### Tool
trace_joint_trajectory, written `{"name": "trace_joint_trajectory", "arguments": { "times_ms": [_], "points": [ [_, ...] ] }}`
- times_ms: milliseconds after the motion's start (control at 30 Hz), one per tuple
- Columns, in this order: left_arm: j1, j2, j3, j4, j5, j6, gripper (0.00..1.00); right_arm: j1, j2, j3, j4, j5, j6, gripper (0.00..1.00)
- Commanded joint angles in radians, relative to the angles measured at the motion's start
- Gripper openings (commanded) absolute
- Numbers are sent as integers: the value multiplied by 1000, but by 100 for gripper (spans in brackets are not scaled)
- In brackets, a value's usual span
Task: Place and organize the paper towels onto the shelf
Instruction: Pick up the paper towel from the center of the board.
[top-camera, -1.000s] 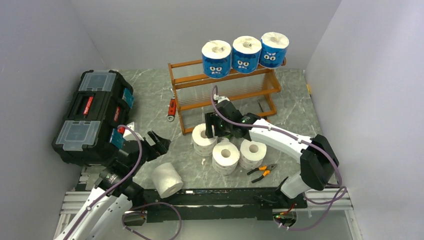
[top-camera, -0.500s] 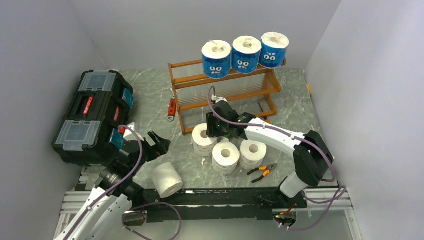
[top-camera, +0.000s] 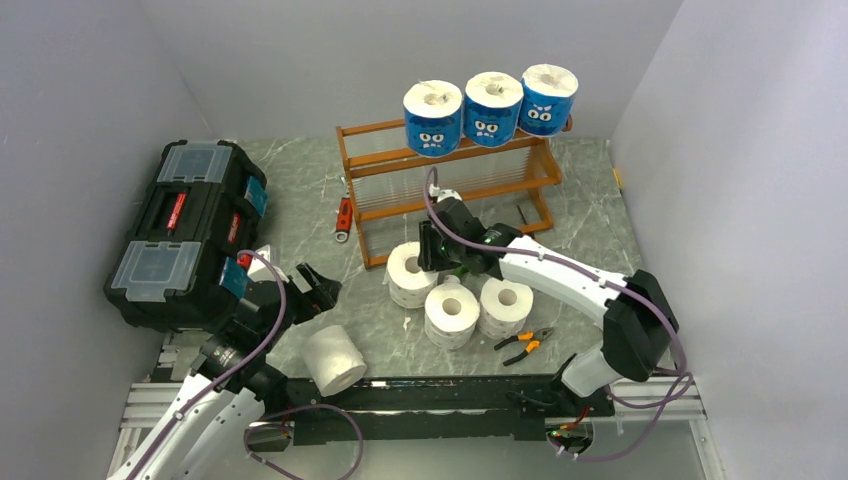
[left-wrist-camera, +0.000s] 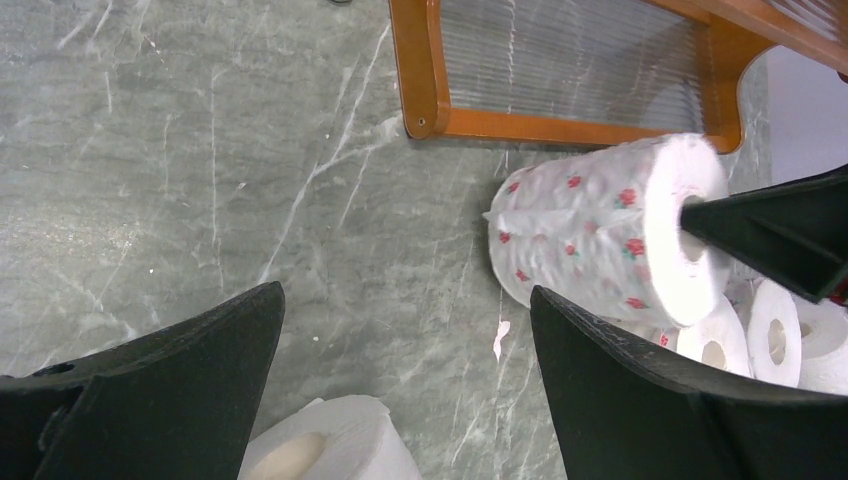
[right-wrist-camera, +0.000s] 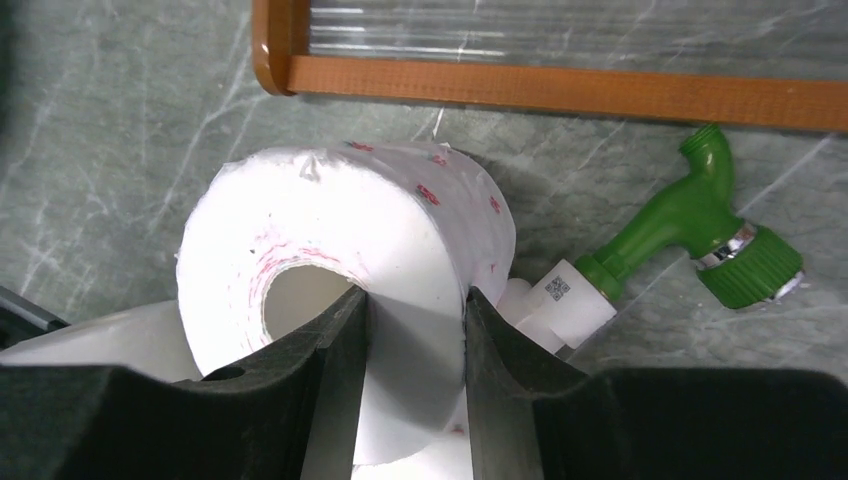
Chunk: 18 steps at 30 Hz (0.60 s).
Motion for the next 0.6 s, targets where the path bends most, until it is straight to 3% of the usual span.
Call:
{"name": "trace_joint_trajectory", "arguments": {
  "times_ms": [0, 267, 567],
  "points": [
    [-1, 4, 32, 11, 12, 14, 100, 2, -106, 103, -22, 44, 5, 37],
    [-1, 17, 42, 27, 38, -5, 99, -27, -103, 224, -75, 109, 0, 37],
    [0, 101, 126, 87, 64, 11, 99, -116, -40, 356, -97, 79, 178, 33]
  ]
}}
